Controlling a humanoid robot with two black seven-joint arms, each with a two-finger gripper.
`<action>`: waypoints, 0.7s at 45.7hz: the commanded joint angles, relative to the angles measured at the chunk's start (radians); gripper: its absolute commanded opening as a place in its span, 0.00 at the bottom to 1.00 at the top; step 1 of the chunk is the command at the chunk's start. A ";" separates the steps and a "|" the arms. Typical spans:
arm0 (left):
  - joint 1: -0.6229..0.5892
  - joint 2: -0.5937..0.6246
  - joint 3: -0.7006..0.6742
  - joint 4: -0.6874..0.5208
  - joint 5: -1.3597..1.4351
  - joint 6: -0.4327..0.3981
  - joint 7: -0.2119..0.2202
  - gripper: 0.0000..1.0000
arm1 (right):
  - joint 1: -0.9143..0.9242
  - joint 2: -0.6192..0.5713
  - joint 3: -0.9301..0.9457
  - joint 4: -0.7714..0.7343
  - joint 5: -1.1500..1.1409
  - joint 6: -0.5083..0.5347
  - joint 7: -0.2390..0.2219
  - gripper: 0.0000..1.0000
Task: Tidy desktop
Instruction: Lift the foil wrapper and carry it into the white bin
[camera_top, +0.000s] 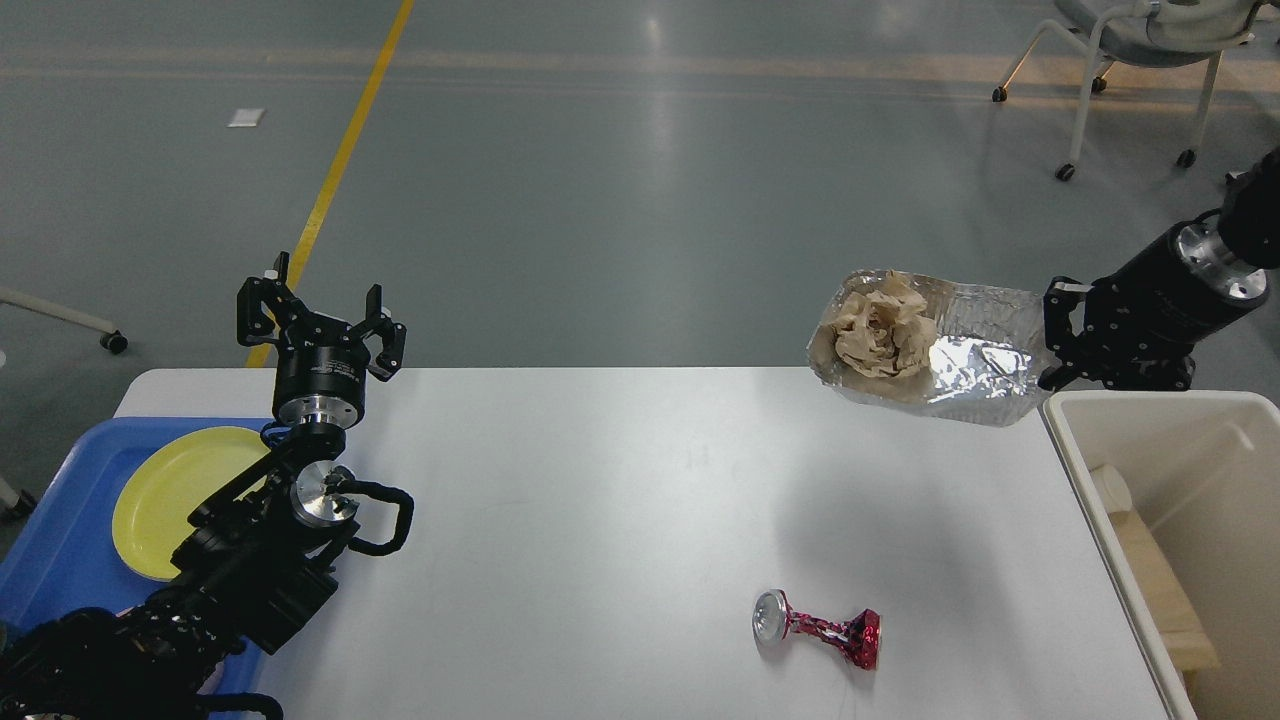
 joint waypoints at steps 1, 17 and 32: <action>0.000 0.000 0.000 0.000 0.000 0.000 0.000 1.00 | -0.098 -0.003 -0.005 -0.057 -0.033 -0.032 0.000 0.00; 0.000 0.000 0.000 0.000 0.000 0.000 0.000 1.00 | -0.313 -0.065 0.003 -0.204 -0.052 -0.165 -0.002 0.00; 0.000 0.000 0.000 0.000 0.000 0.000 0.000 1.00 | -0.399 -0.161 0.011 -0.209 -0.052 -0.354 -0.003 0.00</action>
